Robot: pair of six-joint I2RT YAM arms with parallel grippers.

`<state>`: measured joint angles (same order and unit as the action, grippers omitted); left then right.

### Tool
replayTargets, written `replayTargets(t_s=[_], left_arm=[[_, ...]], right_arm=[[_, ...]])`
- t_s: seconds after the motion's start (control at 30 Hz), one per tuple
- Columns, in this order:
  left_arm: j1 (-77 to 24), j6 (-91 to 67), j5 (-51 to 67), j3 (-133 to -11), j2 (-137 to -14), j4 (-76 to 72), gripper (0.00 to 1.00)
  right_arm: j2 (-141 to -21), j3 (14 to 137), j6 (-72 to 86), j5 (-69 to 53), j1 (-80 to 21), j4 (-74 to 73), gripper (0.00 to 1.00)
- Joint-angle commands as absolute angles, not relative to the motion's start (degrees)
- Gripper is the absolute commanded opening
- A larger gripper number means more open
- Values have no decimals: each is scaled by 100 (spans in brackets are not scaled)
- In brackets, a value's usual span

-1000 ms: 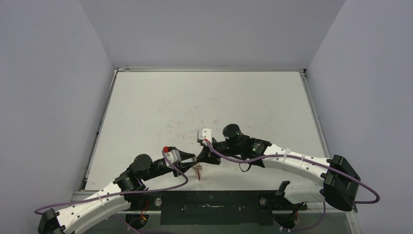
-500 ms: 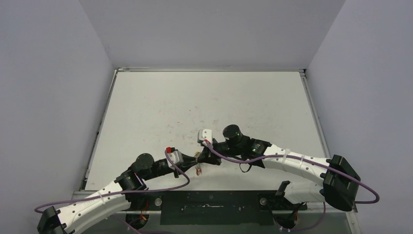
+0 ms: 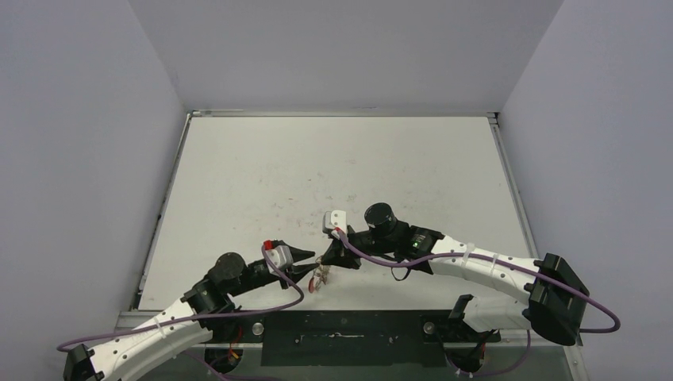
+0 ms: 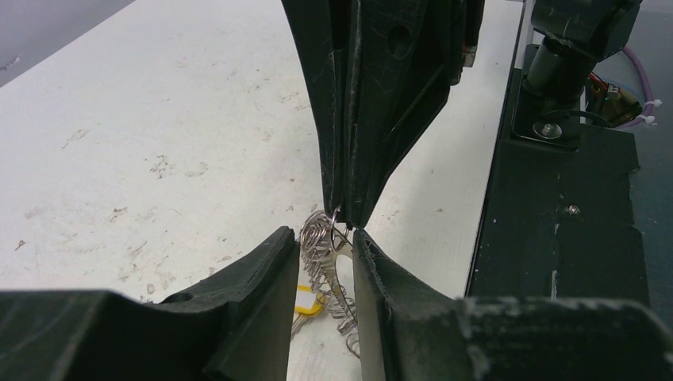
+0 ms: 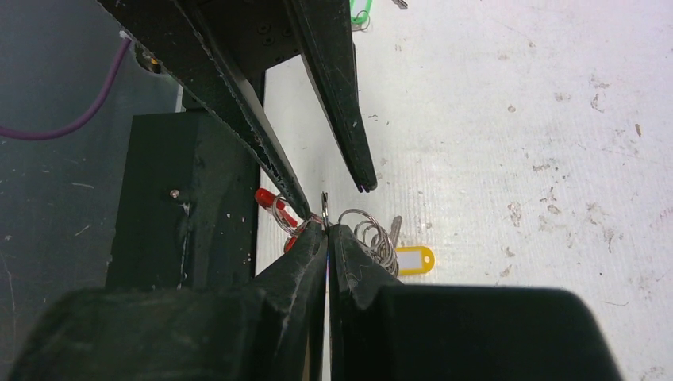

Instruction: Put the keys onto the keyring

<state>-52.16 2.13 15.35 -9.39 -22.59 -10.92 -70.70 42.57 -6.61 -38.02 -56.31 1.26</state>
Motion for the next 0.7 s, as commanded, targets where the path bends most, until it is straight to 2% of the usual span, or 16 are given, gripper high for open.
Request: replayTargets(t_s=[0.0, 0.43, 0.67], left_arm=[[-5212, 173, 1373, -1174, -2109, -922, 29], [-5212, 42, 1244, -1084, -1659, -887, 28], [-5212, 32, 1593, -1090, -1830, -800, 25]], right_arm=[[-6842, 4272, -645, -4067, -5635, 641, 0], [-6900, 4253, -688, -4085, -5633, 615, 0], [-6876, 4288, -630, -4026, -5620, 645, 0]])
